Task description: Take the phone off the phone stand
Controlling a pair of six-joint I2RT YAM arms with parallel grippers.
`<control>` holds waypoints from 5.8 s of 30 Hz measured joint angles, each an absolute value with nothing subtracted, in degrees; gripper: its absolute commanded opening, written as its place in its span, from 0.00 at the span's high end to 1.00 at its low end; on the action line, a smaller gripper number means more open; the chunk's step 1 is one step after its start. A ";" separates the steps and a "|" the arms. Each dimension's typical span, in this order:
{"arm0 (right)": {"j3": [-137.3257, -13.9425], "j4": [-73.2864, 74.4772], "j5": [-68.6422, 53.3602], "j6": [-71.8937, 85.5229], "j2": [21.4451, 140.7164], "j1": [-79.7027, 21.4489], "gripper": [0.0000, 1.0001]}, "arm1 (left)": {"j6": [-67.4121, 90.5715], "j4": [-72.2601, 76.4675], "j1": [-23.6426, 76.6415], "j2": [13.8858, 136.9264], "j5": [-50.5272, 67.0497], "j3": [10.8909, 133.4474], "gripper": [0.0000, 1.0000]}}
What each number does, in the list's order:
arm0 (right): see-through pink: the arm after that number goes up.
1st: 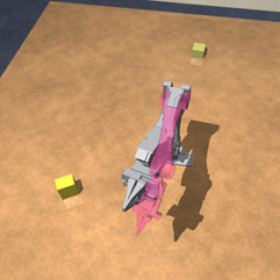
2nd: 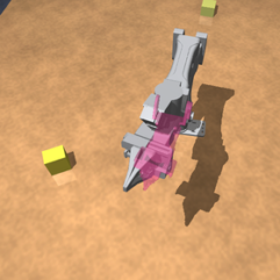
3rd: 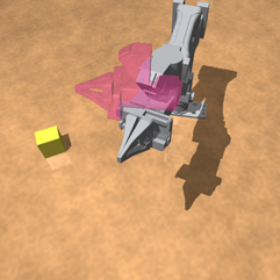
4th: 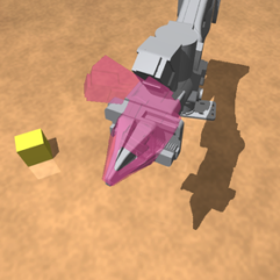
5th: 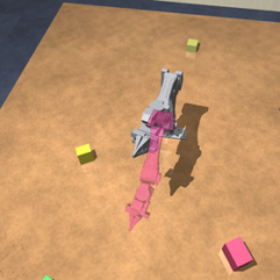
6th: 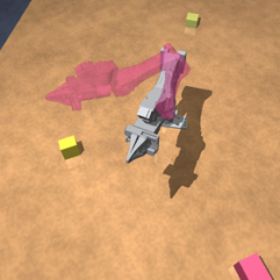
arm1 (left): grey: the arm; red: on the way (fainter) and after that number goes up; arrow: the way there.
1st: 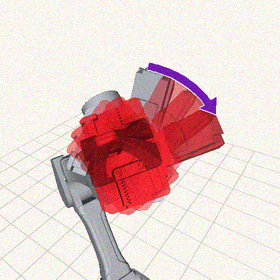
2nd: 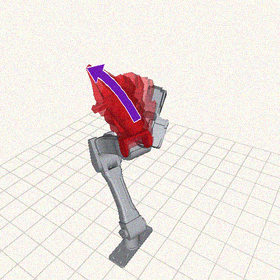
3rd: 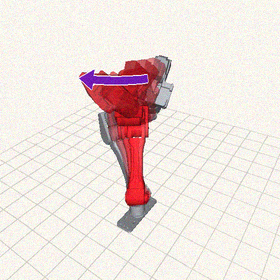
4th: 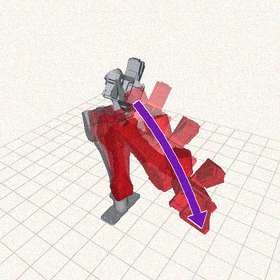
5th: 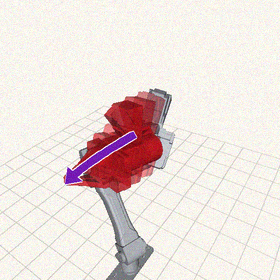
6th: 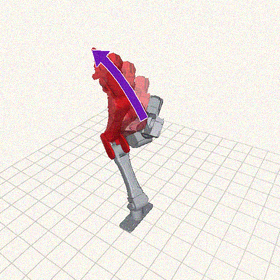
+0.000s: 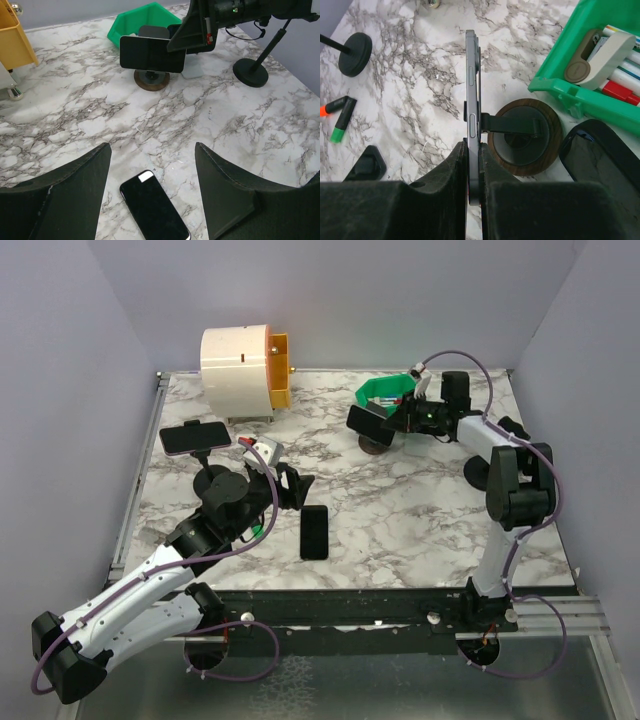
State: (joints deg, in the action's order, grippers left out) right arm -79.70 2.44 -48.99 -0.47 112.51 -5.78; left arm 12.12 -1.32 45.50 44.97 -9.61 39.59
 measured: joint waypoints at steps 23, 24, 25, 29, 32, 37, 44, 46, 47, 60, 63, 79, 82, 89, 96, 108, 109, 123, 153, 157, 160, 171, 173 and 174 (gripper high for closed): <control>-74.70 -14.26 -54.37 13.39 111.81 -5.15 1.00 | 11.90 -1.32 45.50 44.84 -9.63 39.59 0.31; -74.67 -14.06 -54.35 13.21 111.74 -5.15 1.00 | 11.90 -1.32 45.50 44.84 -9.63 39.59 0.31; -74.54 -13.96 -54.35 13.02 111.61 -5.15 1.00 | 11.90 -1.32 45.50 44.84 -9.63 39.59 0.31; -73.01 -13.69 -54.30 12.12 110.41 -5.15 1.00 | 11.88 -1.32 45.50 44.84 -9.61 39.59 0.31; -71.37 -13.37 -54.22 11.51 109.10 -5.15 1.00 | 11.88 -1.32 45.50 44.84 -9.61 39.59 0.31; -69.69 -12.34 -53.32 10.02 107.02 -5.15 1.00 | 11.88 -1.32 45.50 44.84 -9.61 39.59 0.31; -68.77 -9.82 -52.49 8.54 104.60 -5.15 1.00 | 11.90 -1.32 45.50 44.84 -9.61 39.59 0.31; -68.58 -9.21 -51.88 8.05 103.85 -5.15 1.00 | 11.90 -1.32 45.50 44.82 -9.58 39.59 0.31; -68.36 -8.97 -51.64 7.86 103.39 -5.15 1.00 | 11.90 -1.34 45.50 44.80 -9.58 39.59 0.31; -66.02 -6.09 -49.06 5.93 98.85 -5.15 1.00 | 11.92 -1.32 45.74 44.34 -9.43 39.59 0.31; -65.56 -5.96 -48.86 6.09 97.17 -5.15 1.00 | 11.92 -1.32 45.89 44.18 -9.43 39.59 0.31; -55.00 -20.18 -49.69 21.65 74.17 -6.35 1.00 | 11.62 -0.89 46.00 44.18 -9.41 39.59 0.31; -50.39 -27.31 -50.22 28.56 69.36 -7.20 1.00 | 11.64 1.02 46.00 44.01 -8.54 39.48 0.31; -42.50 -44.07 -50.54 43.97 59.90 -7.77 1.00 | 17.12 8.47 46.00 44.29 -0.71 40.47 0.27; -37.21 -64.25 -49.01 59.70 56.55 -8.16 1.00 | 27.05 18.33 46.00 51.64 5.15 47.86 0.27; -35.88 -78.67 -45.43 72.36 56.55 -9.98 1.00 | 36.97 32.08 46.00 59.07 12.97 53.08 0.25; -35.88 -79.37 -45.19 73.10 56.55 -10.20 1.00 | 37.23 33.19 46.00 59.55 13.65 53.60 0.25; -35.90 -82.37 -44.31 76.71 56.62 -11.68 1.00 | 39.90 38.94 46.15 66.65 20.05 59.92 0.36; -35.83 -76.88 -42.04 73.89 57.47 -13.19 1.00 | 40.05 42.92 47.00 70.17 21.61 60.36 0.73; -35.81 -76.97 -41.93 73.67 57.47 -13.45 1.00 | 40.07 42.94 47.00 70.17 21.61 60.36 0.83; -35.75 -77.08 -41.87 73.67 57.47 -13.63 1.00 | 40.07 42.96 47.00 70.17 21.61 60.36 0.91; -35.68 -74.30 -41.67 72.23 56.05 -13.89 0.42 | 40.05 43.24 47.03 70.17 21.47 60.27 1.00; -35.68 -72.84 -41.65 71.53 55.44 -13.91 0.32 | 39.75 43.20 47.03 70.15 21.43 59.86 1.00; -35.68 -71.99 -41.63 71.05 55.11 -13.91 0.28 | 39.62 43.18 47.03 70.15 21.41 59.59 1.00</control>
